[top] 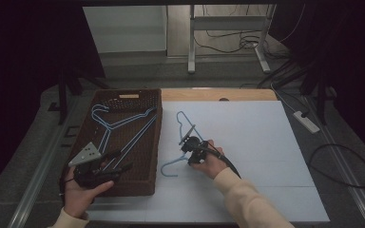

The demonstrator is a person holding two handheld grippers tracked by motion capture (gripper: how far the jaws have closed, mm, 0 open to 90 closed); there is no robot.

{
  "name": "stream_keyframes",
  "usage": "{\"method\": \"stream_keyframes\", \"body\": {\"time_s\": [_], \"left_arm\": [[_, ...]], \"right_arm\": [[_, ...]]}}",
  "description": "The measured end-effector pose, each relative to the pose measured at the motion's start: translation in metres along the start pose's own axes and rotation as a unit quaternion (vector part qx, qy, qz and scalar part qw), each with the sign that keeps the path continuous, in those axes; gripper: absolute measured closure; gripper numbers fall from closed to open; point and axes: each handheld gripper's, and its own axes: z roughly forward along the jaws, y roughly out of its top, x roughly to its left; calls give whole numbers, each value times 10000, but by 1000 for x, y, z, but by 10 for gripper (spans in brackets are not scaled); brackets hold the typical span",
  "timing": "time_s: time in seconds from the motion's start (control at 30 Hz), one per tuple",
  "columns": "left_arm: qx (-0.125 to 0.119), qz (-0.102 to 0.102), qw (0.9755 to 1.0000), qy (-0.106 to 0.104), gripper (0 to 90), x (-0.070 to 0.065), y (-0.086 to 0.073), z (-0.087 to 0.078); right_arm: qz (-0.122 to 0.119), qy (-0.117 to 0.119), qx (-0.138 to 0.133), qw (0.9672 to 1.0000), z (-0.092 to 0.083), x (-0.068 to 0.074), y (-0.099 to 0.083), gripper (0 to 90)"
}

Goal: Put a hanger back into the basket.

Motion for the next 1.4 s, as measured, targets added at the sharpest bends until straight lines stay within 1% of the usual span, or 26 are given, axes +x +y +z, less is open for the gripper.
{"method": "stream_keyframes", "body": {"time_s": [0.03, 0.07, 0.1, 0.27, 0.37, 0.47, 0.5, 0.53, 0.6, 0.63, 0.67, 0.7, 0.73, 0.77, 0.83, 0.87, 0.93, 0.97, 1.0, 1.03, 1.07, 1.1, 1.13, 1.23, 1.37, 1.4], "left_arm": [[0, 0, 10000, 0, 358, 0, 0, 0], [-8, -5, 10000, 1, 358, 0, 0, 0], [-16, -10, 10000, 0, 358, 0, 0, 0], [3, 5, 10000, -8, 358, 0, 0, 0], [15, 6, 10000, -17, 359, 0, -1, 1], [18, 12, 10000, -12, 360, 0, -1, 2], [18, 12, 10000, -12, 359, 0, -1, 2], [19, 18, 10000, -13, 359, -1, -1, 3], [12, 19, 10000, -11, 360, -2, 0, 3], [12, 28, 10000, -14, 360, -2, 0, 4], [12, 28, 10000, -14, 360, -2, 0, 4], [11, 37, 10000, -16, 360, -2, 0, 5], [20, 51, 10000, -23, 361, -3, 1, 6], [20, 51, 10000, -23, 361, -3, 1, 6], [25, 63, 10000, -34, 361, -5, 2, 8], [26, 79, 10000, -41, 361, -6, 2, 9], [24, 104, 9999, -54, 361, -8, 4, 11], [20, 117, 9999, -62, 361, -9, 5, 12], [19, 128, 9999, -66, 361, -10, 6, 12], [17, 141, 9999, -80, 362, -11, 7, 14], [17, 141, 9999, -80, 362, -11, 7, 14], [20, 159, 9998, -91, 362, -12, 8, 15], [32, 180, 9998, -110, 362, -14, 9, 17], [45, 203, 9997, -134, 362, -15, 10, 19], [88, 298, 9993, -193, 362, -21, 14, 25], [88, 298, 9993, -193, 362, -21, 14, 25]], "right_arm": [[30, -12, 59, 10000, 0, 2, 2, 846], [30, -12, 59, 10000, 0, 2, 2, 846], [10, -78, 163, 9998, 0, 5, 4, 870], [1, -6, 156, 9999, 0, 2, 4, 872], [-57, 110, 123, 9998, -5, -2, -3, 874], [-18, 233, -78, 9997, -16, -7, -11, 875], [-18, 233, -78, 9997, -16, -7, -11, 875], [-8, 275, -149, 9995, -19, -8, -13, 875], [43, 456, -394, 9982, -31, -15, -23, 875], [72, 584, -590, 9965, -40, -21, -31, 875], [88, 618, -675, 9958, -44, -24, -35, 876], [88, 618, -675, 9958, -44, -24, -35, 876], [161, 746, -922, 9928, -55, -33, -47, 876], [221, 803, -1029, 9912, -60, -37, -53, 876], [303, 866, -1182, 9887, -68, -44, -62, 877], [303, 866, -1182, 9887, -68, -44, -62, 877], [384, 1017, -1419, 9839, -80, -54, -75, 877], [419, 1058, -1469, 9826, -82, -56, -79, 877], [490, 1102, -1591, 9799, -88, -62, -87, 878], [496, 1114, -1618, 9793, -89, -63, -89, 878], [520, 1136, -1691, 9776, -91, -66, -93, 878], [520, 1136, -1691, 9776, -91, -66, -93, 878], [552, 1219, -1786, 9748, -94, -69, -101, 878], [588, 1269, -1874, 9723, -98, -72, -108, 878], [587, 1330, -2010, 9687, -107, -75, -118, 878], [587, 1330, -2010, 9687, -107, -75, -118, 878]]}}
